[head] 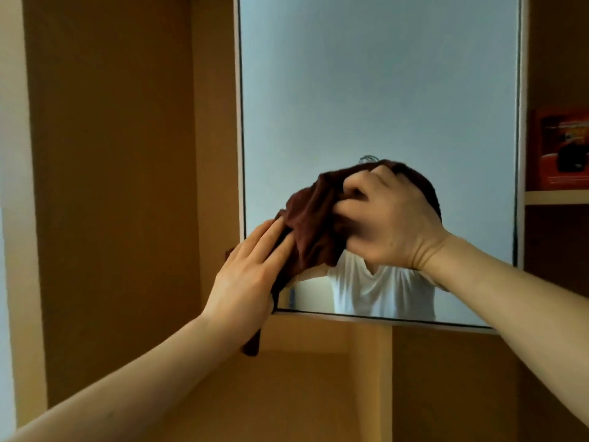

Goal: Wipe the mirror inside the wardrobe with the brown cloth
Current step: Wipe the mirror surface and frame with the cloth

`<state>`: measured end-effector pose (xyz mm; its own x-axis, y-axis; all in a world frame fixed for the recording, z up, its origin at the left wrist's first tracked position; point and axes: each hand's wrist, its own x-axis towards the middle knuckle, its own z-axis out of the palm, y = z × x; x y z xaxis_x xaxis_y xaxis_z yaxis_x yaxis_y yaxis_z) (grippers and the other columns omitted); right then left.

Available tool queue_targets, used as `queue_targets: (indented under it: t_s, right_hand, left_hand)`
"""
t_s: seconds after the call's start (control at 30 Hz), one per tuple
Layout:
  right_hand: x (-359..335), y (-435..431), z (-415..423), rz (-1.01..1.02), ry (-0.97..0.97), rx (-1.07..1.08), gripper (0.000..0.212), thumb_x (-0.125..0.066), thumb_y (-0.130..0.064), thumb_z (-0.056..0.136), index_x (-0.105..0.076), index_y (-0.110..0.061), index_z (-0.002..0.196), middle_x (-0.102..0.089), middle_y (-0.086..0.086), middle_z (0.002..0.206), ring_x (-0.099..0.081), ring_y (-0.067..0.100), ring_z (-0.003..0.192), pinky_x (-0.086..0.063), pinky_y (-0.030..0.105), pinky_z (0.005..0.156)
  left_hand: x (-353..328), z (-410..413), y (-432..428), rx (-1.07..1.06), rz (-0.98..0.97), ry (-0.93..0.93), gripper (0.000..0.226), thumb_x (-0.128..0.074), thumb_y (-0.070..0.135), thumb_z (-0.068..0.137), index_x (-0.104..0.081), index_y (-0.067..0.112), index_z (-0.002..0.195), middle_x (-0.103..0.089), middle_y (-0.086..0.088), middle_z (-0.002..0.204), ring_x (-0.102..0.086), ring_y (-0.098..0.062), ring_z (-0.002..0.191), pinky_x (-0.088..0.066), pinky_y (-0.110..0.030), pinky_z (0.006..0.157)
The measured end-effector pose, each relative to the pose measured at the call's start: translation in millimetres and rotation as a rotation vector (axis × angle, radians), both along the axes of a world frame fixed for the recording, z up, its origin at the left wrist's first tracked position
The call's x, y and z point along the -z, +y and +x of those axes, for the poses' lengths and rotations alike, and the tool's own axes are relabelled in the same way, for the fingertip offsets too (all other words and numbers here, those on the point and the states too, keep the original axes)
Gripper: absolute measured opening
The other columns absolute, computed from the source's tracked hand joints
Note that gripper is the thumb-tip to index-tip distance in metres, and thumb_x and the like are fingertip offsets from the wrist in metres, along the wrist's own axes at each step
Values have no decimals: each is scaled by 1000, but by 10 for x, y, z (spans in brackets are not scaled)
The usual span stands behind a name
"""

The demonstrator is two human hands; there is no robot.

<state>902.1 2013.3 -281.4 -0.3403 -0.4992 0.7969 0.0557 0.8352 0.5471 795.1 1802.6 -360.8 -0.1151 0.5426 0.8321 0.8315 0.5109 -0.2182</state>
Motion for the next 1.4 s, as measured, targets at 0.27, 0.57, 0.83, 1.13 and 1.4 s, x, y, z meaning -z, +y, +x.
queue_targets:
  t_s: [0.27,0.57,0.83,1.13,1.4]
  right_hand:
    - [1150,227,351,-93,-221,10,37,-59,-39,69,-67,-21,100,-54,2,106,-46,21,93,-43,34,76]
    - [1498,613,813,-315,-218,83,38,-57,-36,71,-68,-21,103,-54,0,111,-49,21,98,-47,39,83]
    - [1552,361,664,-419,-138,103,29,-54,-32,70,-64,-16,91,-57,2,105,-50,23,93,-47,38,77]
    - [1484,512,1023,-557,-252,221,36,-48,-43,73,-62,-21,97,-50,-4,113,-45,20,102,-44,43,85]
    - [1566,-94,784,-795,-128,434,64,-62,-64,67,-58,-11,103,-47,16,128,-44,38,115,-42,57,92]
  left_hand:
    - [624,66,-34,8,-314,209,56,-38,20,90,-39,19,145,-34,-6,153,-26,-30,142,-25,-45,109]
    - [626,455,465,78,-371,231,49,-42,18,90,-46,21,139,-43,-5,146,-38,-31,136,-34,-45,110]
    - [624,553,469,38,-366,229,52,-36,15,81,-61,18,127,-52,-5,137,-44,-28,124,-31,-38,102]
    - [577,687,811,105,-449,201,57,-41,15,79,-53,21,134,-44,-4,145,-39,-28,131,-27,-38,105]
    - [610,626,186,326,-302,-301,77,-60,53,76,-39,25,144,-28,16,152,-13,1,142,-13,-20,115]
